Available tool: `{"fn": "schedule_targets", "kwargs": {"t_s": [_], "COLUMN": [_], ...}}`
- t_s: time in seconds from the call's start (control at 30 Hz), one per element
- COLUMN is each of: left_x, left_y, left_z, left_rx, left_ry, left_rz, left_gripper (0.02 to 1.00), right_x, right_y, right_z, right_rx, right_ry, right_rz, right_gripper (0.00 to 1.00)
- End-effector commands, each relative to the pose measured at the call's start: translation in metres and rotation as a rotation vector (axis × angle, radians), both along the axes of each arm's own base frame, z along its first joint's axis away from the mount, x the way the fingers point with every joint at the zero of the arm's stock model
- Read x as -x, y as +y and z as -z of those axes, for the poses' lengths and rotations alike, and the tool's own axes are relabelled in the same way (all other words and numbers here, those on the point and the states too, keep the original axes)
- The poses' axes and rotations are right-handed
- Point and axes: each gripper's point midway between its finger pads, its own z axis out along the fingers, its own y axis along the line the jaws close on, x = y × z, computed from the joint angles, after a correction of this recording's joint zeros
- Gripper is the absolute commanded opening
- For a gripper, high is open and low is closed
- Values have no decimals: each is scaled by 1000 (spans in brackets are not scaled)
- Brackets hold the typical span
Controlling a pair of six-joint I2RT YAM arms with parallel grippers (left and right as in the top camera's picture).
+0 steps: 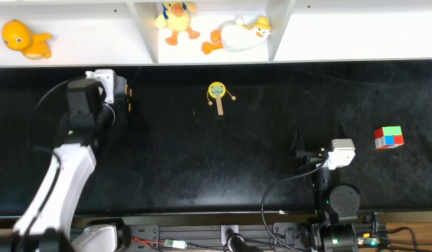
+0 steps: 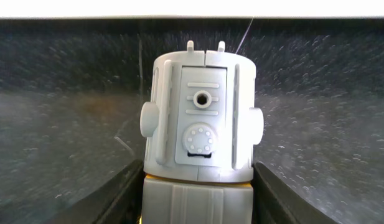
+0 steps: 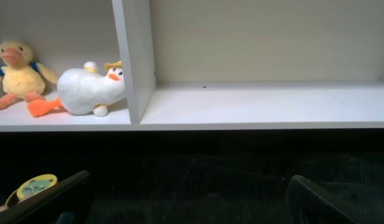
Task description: Store Toys
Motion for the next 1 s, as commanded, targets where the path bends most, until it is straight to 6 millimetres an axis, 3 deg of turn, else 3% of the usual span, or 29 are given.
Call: {"fn": "schedule_targets", "kwargs": {"t_s": [0.03,0.2,0.43,0.67,0.9,1.0], "left_x": [4,14,-9,-59,-116,-131], "left_y": [1,0,1,2,2,2], "left_z": [-43,-71,-98,-106,-101,-94], "left_rx": [-25,-27,0,2,13,20], "left_ry": [-95,-168,-267,-242,-207,-194], "left_rz": [-1,-2,-23,-24,-12,-17], "left_gripper": [277,277,281,261,261,261], "right_x": [0,0,0,0,0,0], "right_y": [-2,-2,-2,-2,-2,-2], "right_z": [3,3,3,3,3,3], "right_rx": [-4,-4,-4,-4,-4,-4], "right_ry": [-1,-1,-1,-1,-1,-1], "right_rz": [10,10,10,10,10,10], "right_gripper": [996,996,996,996,993,996]}}
